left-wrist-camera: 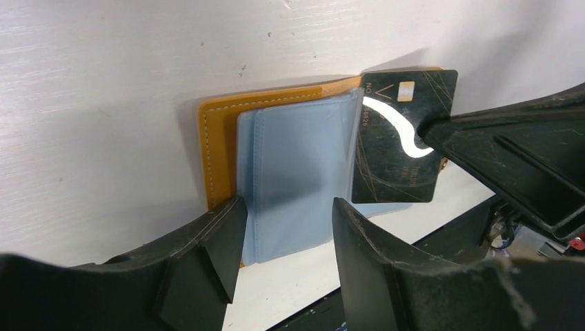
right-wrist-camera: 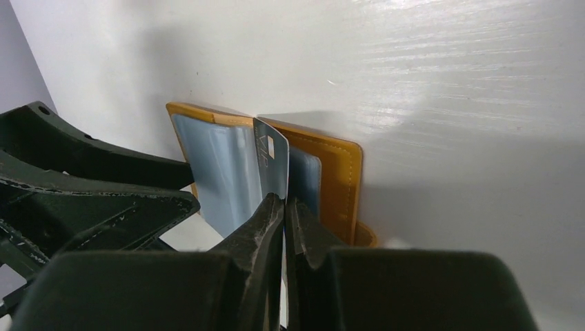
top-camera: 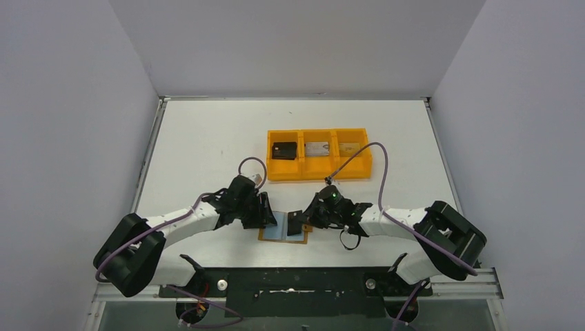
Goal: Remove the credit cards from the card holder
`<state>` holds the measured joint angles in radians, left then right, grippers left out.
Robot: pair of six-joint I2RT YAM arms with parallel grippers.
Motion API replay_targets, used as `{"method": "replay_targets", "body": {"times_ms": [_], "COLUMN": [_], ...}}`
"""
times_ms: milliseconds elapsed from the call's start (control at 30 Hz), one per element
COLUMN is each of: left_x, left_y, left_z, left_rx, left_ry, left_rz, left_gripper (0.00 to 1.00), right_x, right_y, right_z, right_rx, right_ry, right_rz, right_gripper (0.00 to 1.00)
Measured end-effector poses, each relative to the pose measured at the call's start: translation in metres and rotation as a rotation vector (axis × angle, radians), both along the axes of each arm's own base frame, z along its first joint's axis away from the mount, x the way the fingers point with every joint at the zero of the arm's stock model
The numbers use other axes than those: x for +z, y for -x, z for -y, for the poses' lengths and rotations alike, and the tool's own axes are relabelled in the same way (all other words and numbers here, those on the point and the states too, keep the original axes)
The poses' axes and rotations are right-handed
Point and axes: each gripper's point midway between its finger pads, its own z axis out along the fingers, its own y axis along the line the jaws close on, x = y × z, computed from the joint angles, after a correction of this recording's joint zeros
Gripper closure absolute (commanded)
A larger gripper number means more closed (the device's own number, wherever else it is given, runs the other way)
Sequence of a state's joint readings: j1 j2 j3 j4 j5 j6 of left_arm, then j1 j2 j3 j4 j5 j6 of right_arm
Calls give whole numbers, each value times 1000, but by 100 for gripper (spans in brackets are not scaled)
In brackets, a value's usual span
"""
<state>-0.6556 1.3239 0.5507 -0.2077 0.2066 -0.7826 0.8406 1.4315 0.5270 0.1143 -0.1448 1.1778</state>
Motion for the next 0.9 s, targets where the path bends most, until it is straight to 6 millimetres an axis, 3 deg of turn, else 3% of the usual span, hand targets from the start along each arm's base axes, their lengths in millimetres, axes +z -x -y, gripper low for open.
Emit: {"method": "replay_targets", "body": {"times_ms": [267,433,500,667,767,900], "left_x": [2,2,4,10,14,15], "left_y": [1,0,0,-5,-8,-10], "left_z": [22,27,27,19,13,0], "left_rx": [-17,-8,-7,11,22,50], "left_ry": [159,193,198,143,107,54], "left_rz": [-24,-41,-42,-17,13,33], "left_gripper": [56,80,82,78,59,50], "right_x": [-6,-8,-8,-5,5,23], "right_y": [-3,-4,-4,-3,-6,-12], "right_z": [-1,1,1,-2,-5,-4], "right_rx": [-28,-45,-46,-35,-21,-3], "right_ry": [3,3,0,-5,0,20], "right_rz": [-1,1,0,-1,16,60], "right_gripper": [100,100,100,100,100,100]}}
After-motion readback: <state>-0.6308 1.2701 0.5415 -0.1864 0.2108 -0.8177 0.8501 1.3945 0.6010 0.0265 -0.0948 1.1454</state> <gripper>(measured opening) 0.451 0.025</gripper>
